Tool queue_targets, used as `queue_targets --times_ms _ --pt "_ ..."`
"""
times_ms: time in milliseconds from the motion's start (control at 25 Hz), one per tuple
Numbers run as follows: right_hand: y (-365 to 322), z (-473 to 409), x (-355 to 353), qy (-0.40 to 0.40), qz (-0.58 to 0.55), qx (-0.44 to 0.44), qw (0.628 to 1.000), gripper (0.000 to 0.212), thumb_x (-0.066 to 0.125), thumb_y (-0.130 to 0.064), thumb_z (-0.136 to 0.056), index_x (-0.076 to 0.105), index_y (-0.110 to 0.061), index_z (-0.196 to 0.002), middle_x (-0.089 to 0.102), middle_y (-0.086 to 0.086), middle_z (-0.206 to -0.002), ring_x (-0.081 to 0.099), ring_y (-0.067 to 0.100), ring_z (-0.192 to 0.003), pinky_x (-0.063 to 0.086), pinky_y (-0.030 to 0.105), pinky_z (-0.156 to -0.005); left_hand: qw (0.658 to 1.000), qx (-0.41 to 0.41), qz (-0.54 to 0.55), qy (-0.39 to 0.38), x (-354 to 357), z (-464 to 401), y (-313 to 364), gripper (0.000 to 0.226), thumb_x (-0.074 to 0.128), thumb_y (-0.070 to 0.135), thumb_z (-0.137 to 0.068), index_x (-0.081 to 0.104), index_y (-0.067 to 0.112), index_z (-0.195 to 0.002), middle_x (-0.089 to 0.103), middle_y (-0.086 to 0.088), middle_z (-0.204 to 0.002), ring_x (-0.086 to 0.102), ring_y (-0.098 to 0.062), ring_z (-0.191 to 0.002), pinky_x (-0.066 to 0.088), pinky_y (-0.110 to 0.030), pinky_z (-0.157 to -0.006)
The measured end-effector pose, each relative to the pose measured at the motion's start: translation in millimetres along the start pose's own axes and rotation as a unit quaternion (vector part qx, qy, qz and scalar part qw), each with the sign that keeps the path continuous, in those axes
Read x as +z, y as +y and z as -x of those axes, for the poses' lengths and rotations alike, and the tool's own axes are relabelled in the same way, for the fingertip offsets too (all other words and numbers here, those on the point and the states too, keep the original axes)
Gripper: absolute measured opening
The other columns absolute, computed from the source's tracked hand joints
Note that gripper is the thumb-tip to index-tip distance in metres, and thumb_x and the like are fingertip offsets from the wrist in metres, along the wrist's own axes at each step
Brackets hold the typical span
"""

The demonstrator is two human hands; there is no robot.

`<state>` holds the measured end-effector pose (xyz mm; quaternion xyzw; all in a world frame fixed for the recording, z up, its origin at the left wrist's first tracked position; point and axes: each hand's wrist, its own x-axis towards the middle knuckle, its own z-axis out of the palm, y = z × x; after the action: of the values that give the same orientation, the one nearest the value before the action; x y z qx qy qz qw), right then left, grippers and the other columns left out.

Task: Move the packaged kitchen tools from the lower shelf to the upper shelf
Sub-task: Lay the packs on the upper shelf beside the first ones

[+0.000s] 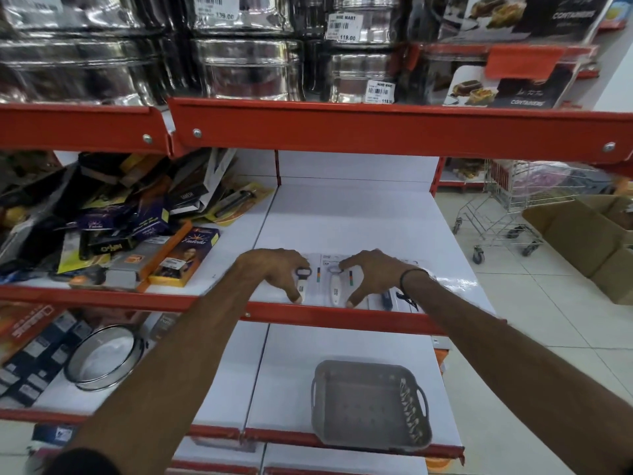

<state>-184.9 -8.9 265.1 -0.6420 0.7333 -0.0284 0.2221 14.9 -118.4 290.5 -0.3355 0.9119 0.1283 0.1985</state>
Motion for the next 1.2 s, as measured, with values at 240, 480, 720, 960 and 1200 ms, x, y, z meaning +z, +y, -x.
queue_targets --times_ms 240,480,720,960,1200 --pt "-6 15 -19 -0.005 0.048 -0.003 0.999 0.101 0.086 -0.049 -0.066 0.035 -0.026 -0.151 0.033 0.001 -0.160 0.030 0.026 -0.146 0.019 0.042 -0.121 1.000 -0.013 -0.004 -0.025 -3 -7 10 0.104 0.072 0.051 -0.082 0.010 0.014 -0.158 0.005 -0.002 -0.167 0.021 -0.023 -0.151 0.025 -0.038 -0.124" --pt "40 34 -39 -0.040 0.118 0.054 0.991 0.098 0.085 -0.050 -0.066 0.038 -0.027 -0.149 0.032 0.003 -0.159 0.029 0.028 -0.145 0.023 0.043 -0.120 0.998 0.055 0.014 0.022 1 -19 49 0.091 0.065 0.047 -0.089 0.014 0.014 -0.157 0.010 -0.005 -0.168 0.019 -0.024 -0.152 0.019 -0.037 -0.125" --pt "49 34 -20 -0.020 0.057 0.051 0.997 0.085 0.087 -0.047 -0.064 0.051 -0.033 -0.140 0.043 0.000 -0.153 0.037 0.028 -0.138 0.028 0.044 -0.118 0.999 0.044 0.012 0.025 7 -26 53 0.081 0.070 0.048 -0.084 0.034 0.018 -0.150 0.038 -0.002 -0.157 0.041 -0.027 -0.140 0.023 -0.041 -0.122" --pt "38 28 -17 -0.016 0.052 0.032 0.998 0.084 0.085 -0.044 -0.069 0.049 -0.028 -0.143 0.039 0.001 -0.155 0.036 0.026 -0.140 0.027 0.041 -0.116 0.999 0.027 -0.003 0.021 4 -28 58 0.079 0.071 0.048 -0.083 0.036 0.019 -0.148 0.040 -0.001 -0.155 0.041 -0.029 -0.137 0.032 -0.044 -0.115" --pt "34 35 -28 -0.022 0.069 0.024 0.997 0.094 0.086 -0.047 -0.067 0.042 -0.028 -0.147 0.035 0.000 -0.157 0.034 0.026 -0.143 0.026 0.042 -0.118 0.999 0.014 -0.030 0.009 2 -32 61 0.080 0.072 0.050 -0.081 0.039 0.017 -0.146 0.041 -0.003 -0.153 0.042 -0.029 -0.136 0.034 -0.045 -0.116"
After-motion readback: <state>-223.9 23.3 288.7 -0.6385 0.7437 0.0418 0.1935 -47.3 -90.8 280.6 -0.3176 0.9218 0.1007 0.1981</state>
